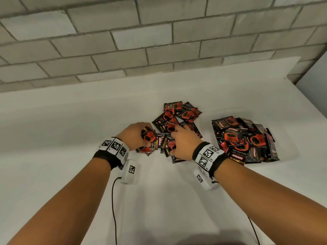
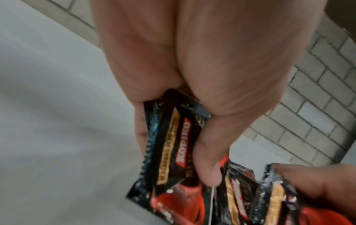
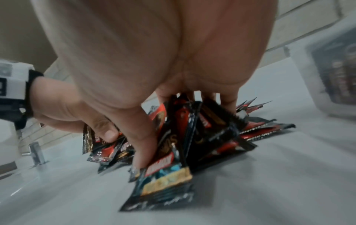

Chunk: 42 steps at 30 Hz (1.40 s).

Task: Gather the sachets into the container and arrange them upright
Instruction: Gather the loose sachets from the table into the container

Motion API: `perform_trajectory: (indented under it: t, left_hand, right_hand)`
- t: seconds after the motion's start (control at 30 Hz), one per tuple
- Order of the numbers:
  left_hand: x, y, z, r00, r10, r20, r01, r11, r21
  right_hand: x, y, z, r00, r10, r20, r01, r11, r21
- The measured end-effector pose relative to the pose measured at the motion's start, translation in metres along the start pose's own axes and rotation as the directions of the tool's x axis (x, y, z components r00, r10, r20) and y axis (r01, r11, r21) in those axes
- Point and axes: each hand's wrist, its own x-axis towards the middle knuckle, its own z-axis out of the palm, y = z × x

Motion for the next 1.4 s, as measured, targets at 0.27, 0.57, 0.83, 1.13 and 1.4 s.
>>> perform_trajectory:
  t: [0.27,0.57,0.83,1.13,1.4]
  left_hand:
    - [0.006,-0.005,0.002,0.975,-0.207,0.086,0.194,0.972,0.134]
    - [0.001,0.007,0.028,0.993,-0.081,0.086,0.056,0.965,0.257]
    - [-0.002,0.055,-0.003,0.990,0.030,0.137,-0.046,0.992,0.114]
    - [0.033,0.213,0.019,0.939,0.326,0.107,-0.316,0.943,-0.102]
    - [0.071,0.244,0.078,0.931,0.362,0.045,-0.364,0.918,0.157]
  right_hand:
    - [-0.023,-0.003,-0.024,0.991,-0.108,-0.085,0.122,0.976,0.183]
    - [-0.107,0.056,-0.109,0.926,0.084,-0.367,0.028,0.956,0.291]
    - [-0.128,0.149,-0.084,0.939,0.344,0.025,-0.343,0.922,0.182]
    - [-0.146,0.172,-0.075,0.875,0.447,-0.187,-0.378,0.871,0.313]
    - [-0.161,0.184,-0.090,0.876,0.380,-0.297,-0.278,0.901,0.334]
